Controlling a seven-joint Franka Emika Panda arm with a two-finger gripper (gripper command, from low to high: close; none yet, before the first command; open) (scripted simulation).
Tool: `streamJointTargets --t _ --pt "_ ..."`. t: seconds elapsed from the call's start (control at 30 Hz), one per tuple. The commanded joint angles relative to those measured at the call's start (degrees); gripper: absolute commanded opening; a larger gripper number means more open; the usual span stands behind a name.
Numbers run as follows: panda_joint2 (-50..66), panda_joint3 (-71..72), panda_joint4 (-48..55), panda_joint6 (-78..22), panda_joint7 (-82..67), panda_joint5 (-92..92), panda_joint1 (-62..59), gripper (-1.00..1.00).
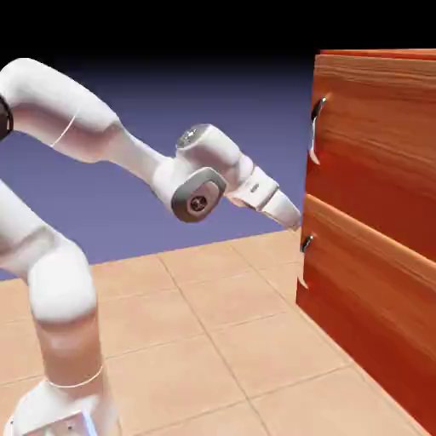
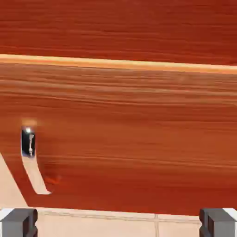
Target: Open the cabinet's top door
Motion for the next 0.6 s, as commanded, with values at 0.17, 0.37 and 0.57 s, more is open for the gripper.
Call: streamJointTargets --t 0.17,0.37,0.57 --pt "-1.54 6.07 3.52 -0.4 -10.71 14.96 -5.73 0.0" --pt "-3.08 12.15 7.04 -0.8 -21.41 29.91 -11.46 0.0" --pt "-4.62 18.22 10.56 -1.19 -32.11 44.86 -17.18 0.0"
